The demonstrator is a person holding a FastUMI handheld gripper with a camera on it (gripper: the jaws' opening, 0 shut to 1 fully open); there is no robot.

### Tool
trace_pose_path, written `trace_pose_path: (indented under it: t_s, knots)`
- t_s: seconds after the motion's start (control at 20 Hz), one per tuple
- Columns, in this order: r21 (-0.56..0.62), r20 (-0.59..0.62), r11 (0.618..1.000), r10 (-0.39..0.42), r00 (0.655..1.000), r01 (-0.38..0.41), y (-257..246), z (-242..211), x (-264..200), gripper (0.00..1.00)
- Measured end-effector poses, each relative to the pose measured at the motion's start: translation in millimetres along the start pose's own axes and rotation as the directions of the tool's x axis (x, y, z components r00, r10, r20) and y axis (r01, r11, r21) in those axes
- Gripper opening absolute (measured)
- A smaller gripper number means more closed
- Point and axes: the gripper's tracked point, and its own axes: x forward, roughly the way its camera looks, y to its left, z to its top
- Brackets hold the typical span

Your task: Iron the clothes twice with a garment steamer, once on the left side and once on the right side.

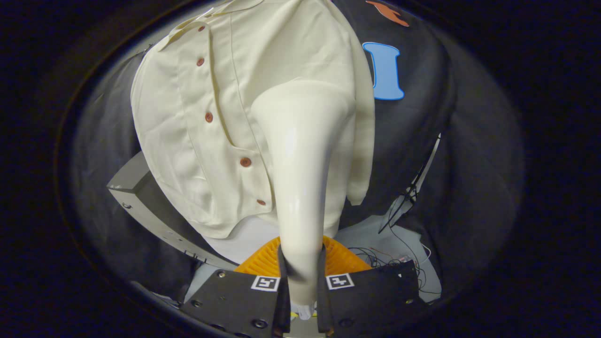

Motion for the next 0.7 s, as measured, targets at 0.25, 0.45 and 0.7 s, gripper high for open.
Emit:
trace_pose_path:
  t_s: [0.25, 0.45, 0.7]
  knots:
    - [0.031, -0.046, 1.0, 0.006, 0.999, -0.004, -4, -39, 16, 0.22]
    - [0.064, -0.085, 0.998, 0.012, 0.996, -0.007, -6, -75, 31, 0.22]
    - [0.113, -0.13, 0.994, 0.02, 0.991, -0.005, -6, -121, 48, 0.22]
